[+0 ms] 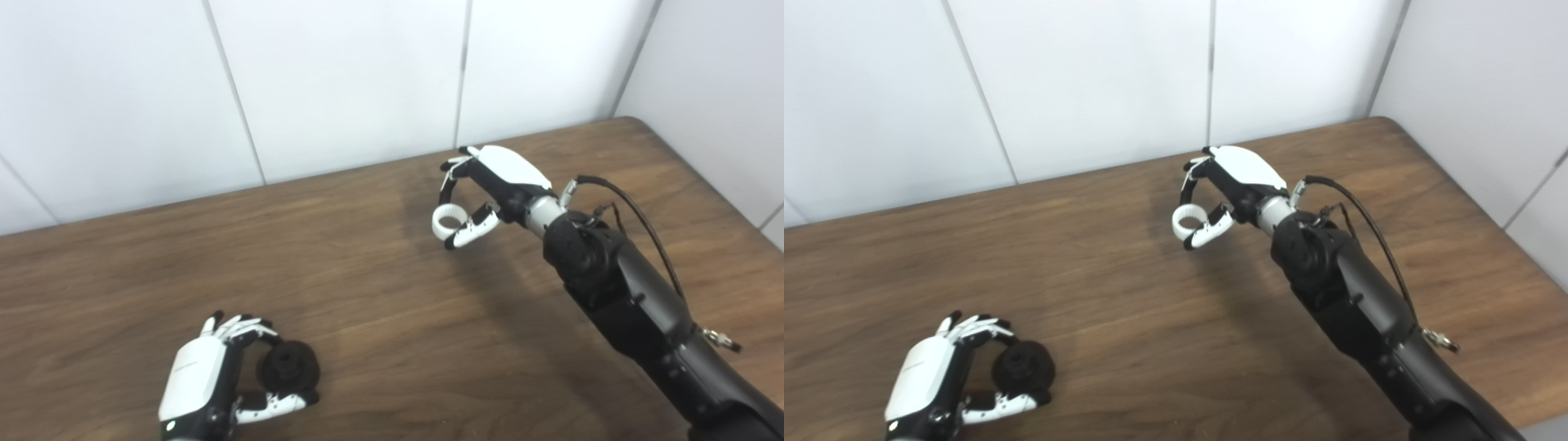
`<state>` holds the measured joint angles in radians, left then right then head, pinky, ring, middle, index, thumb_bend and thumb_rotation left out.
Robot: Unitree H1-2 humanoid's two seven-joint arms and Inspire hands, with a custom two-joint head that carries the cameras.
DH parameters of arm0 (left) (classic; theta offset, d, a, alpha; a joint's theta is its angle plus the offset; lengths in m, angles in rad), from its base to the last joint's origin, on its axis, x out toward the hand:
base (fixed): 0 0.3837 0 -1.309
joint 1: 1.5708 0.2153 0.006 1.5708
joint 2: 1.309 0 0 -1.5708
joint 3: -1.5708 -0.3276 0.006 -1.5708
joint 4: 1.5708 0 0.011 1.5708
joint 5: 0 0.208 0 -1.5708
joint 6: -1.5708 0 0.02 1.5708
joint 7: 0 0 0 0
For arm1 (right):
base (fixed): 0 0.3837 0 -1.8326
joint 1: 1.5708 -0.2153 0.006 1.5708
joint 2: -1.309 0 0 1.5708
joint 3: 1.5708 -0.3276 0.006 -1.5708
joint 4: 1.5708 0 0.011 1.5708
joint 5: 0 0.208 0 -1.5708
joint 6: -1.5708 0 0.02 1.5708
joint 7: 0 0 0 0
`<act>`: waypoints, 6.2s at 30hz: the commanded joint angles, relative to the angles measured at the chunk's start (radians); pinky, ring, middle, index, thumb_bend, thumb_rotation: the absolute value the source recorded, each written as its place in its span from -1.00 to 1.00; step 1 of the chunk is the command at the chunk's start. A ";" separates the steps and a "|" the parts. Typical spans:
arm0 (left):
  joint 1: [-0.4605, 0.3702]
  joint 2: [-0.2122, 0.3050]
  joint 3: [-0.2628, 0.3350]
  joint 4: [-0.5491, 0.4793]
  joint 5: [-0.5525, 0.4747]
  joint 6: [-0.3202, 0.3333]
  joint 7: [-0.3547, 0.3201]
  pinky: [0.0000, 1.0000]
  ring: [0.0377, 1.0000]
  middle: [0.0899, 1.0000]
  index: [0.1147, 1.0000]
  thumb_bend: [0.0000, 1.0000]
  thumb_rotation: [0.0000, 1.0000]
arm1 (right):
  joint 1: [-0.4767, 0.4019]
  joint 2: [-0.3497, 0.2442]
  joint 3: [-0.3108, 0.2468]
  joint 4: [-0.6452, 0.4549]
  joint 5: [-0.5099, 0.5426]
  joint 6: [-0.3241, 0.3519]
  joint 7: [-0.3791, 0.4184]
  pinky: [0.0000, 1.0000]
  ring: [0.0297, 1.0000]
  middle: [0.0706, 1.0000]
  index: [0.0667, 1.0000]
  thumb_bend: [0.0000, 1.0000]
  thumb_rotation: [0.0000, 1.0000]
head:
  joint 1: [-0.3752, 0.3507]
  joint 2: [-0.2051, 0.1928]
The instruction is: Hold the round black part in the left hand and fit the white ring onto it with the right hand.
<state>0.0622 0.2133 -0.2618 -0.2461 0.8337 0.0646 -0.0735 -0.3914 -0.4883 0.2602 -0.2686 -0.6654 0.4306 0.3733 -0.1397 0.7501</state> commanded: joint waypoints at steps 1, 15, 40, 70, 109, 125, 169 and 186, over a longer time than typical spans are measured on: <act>-0.008 -0.002 -0.013 0.010 0.028 -0.004 0.012 1.00 0.73 0.50 -0.17 0.05 -0.89 | -0.036 0.010 0.004 -0.063 -0.013 0.003 0.023 0.97 0.97 0.70 -0.10 0.05 -0.73 | 0.012 0.003; -0.020 -0.057 -0.055 0.019 0.079 0.042 0.015 1.00 0.76 0.52 -0.17 0.05 -0.90 | 0.007 0.111 0.092 -0.167 -0.023 -0.028 0.104 1.00 0.99 0.70 -0.11 0.05 -0.72 | 0.112 0.011; -0.051 -0.098 -0.112 0.056 0.131 0.086 0.050 1.00 0.75 0.51 -0.17 0.05 -0.90 | 0.042 0.203 0.165 -0.182 -0.042 -0.090 0.131 1.00 1.00 0.74 -0.11 0.04 -0.72 | 0.175 0.030; -0.063 -0.106 -0.135 0.068 0.132 0.099 0.068 1.00 0.74 0.49 -0.17 0.05 -0.90 | 0.037 0.218 0.162 -0.177 -0.042 -0.093 0.149 1.00 1.00 0.74 -0.11 0.04 -0.72 | 0.203 0.045; -0.071 -0.110 -0.156 0.070 0.137 0.110 0.084 1.00 0.72 0.48 -0.17 0.05 -0.90 | 0.052 0.244 0.174 -0.116 -0.046 -0.130 0.137 1.00 1.00 0.72 -0.11 0.04 -0.72 | 0.221 0.050; -0.071 -0.109 -0.163 0.072 0.143 0.107 0.090 1.00 0.71 0.47 -0.17 0.05 -0.90 | 0.048 0.252 0.176 -0.128 -0.053 -0.121 0.143 1.00 1.00 0.72 -0.11 0.05 -0.72 | 0.222 0.052; -0.071 -0.113 -0.165 0.052 0.145 0.119 0.072 1.00 0.72 0.48 -0.17 0.05 -0.90 | 0.067 0.250 0.177 -0.106 -0.061 -0.138 0.138 1.00 1.00 0.71 -0.11 0.05 -0.73 | 0.220 0.066; -0.073 -0.112 -0.169 0.063 0.147 0.113 0.078 1.00 0.72 0.48 -0.17 0.05 -0.90 | 0.064 0.241 0.169 -0.098 -0.058 -0.150 0.136 1.00 1.00 0.71 -0.11 0.05 -0.72 | 0.221 0.065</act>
<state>-0.0001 0.1010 -0.4253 -0.1821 0.9554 0.1796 0.0057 -0.2980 -0.2443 0.4388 -0.3546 -0.7242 0.3068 0.5210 0.0813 0.8145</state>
